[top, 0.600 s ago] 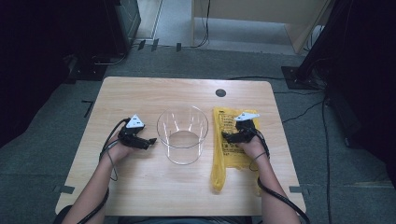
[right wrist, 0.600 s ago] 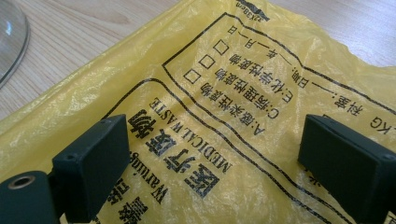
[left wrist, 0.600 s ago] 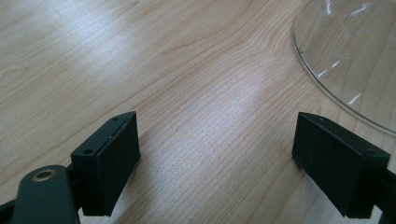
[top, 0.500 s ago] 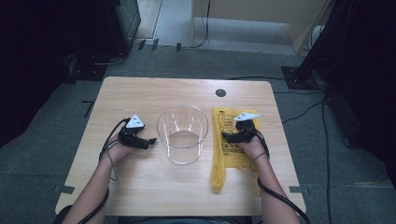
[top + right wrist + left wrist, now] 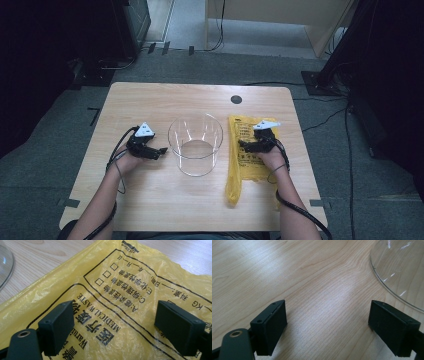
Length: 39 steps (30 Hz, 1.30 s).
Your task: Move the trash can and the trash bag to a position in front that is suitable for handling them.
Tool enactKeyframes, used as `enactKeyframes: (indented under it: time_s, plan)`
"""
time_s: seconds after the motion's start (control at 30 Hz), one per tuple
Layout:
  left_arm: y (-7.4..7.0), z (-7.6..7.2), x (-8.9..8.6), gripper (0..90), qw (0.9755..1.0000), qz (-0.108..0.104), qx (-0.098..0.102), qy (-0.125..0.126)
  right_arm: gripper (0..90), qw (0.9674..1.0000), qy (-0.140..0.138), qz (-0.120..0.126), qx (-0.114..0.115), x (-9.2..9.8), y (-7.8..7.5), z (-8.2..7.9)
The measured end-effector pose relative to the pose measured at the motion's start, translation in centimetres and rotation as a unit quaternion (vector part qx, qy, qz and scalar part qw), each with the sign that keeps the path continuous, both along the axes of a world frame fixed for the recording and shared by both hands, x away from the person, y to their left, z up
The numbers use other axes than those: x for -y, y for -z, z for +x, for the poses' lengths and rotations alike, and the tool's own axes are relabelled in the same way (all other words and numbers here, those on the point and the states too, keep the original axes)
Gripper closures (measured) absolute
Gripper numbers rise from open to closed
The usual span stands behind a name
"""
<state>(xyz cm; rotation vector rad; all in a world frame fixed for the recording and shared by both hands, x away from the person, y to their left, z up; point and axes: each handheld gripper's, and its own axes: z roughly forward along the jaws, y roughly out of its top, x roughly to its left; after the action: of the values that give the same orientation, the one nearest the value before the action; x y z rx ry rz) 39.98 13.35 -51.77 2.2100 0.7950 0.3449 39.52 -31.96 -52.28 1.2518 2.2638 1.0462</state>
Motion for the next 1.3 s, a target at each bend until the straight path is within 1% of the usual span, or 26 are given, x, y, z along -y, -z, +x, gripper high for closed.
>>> enactKeyframes:
  time_s: [0.2,0.23,0.27,0.3,0.43,0.57,0.6,0.63,0.67,0.7,0.77,0.8,0.87,0.93,1.0,1.03,1.13,1.23,1.3]
  plan:
    - [0.0,0.1,0.1,14.3,1.0,0.0,0.0,0.001,16.3,1.0,0.002,0.0,-0.001,-0.1,0.0,0.0]
    - [0.0,0.2,0.1,14.3,1.0,0.001,0.0,0.001,20.9,0.9999,0.006,0.005,-0.009,0.0,-0.2,0.1]
    - [0.0,0.2,0.1,14.3,1.0,0.0,0.0,0.0,23.6,0.9998,0.006,0.01,-0.014,0.0,-0.4,0.0]
    - [0.0,0.2,0.1,14.4,1.0,0.0,0.0,0.0,24.4,0.9998,0.003,0.013,-0.016,0.1,-0.4,0.0]
    - [0.0,0.4,0.1,14.4,0.9999,-0.002,-0.001,-0.013,24.4,0.9997,0.0,0.01,-0.021,0.3,-0.5,-0.1]
    - [0.0,0.4,0.0,14.4,0.9999,-0.001,-0.001,-0.014,24.3,0.9997,-0.001,0.008,-0.022,0.3,-0.7,0.0]
    - [0.0,0.4,0.0,14.4,0.9999,-0.003,-0.002,-0.015,24.4,0.9997,-0.003,0.004,-0.022,0.1,-0.9,-0.1]
    - [0.0,0.6,0.0,14.4,0.9998,-0.011,-0.007,-0.017,25.1,0.9997,-0.005,0.003,-0.024,0.1,-0.9,-0.1]
    - [0.0,0.6,0.0,14.3,0.9998,-0.011,-0.007,-0.017,25.1,0.9997,-0.005,0.003,-0.024,0.1,-0.9,-0.1]
    - [-0.1,0.6,-0.1,14.4,0.9995,-0.016,-0.013,-0.023,27.5,0.9993,-0.012,0.0,-0.035,-0.1,-1.1,-0.2]
    - [-0.2,0.7,-0.1,14.4,0.9994,-0.013,-0.014,-0.027,27.5,0.9992,-0.019,-0.006,-0.034,-0.2,-1.2,-0.3]
    - [-0.2,0.7,-0.1,14.4,0.9995,-0.006,-0.015,-0.028,27.5,0.9992,-0.019,-0.006,-0.034,-0.2,-1.2,-0.3]
    - [-0.3,0.6,-0.2,14.4,0.9993,-0.006,-0.021,-0.031,27.5,0.9992,-0.022,-0.003,-0.033,-0.3,-1.5,-0.4]
    - [-0.5,0.6,-0.1,14.4,0.9989,-0.006,-0.028,-0.037,27.5,0.9993,-0.014,0.0,-0.034,-0.2,-1.6,-0.5]
    - [-0.8,0.6,0.0,14.3,0.999,-0.006,-0.032,-0.032,27.6,0.9993,-0.013,-0.002,-0.035,-0.1,-1.7,-0.5]
    - [-0.9,0.5,0.1,14.4,0.9989,-0.011,-0.033,-0.032,27.9,0.9994,-0.012,-0.004,-0.031,0.1,-1.8,-0.6]
    - [-1.2,0.4,0.3,14.4,0.9988,-0.014,-0.036,-0.029,27.9,0.9994,-0.01,-0.006,-0.032,0.2,-1.9,-0.6]
    - [-1.8,0.2,0.4,14.4,0.9987,-0.019,-0.038,-0.028,27.5,0.9991,0.007,-0.01,-0.04,0.6,-1.9,-0.7]
    - [-2.0,0.1,0.5,14.4,0.9986,-0.023,-0.039,-0.027,26.7,0.9991,0.012,-0.012,-0.04,0.7,-1.8,-0.8]
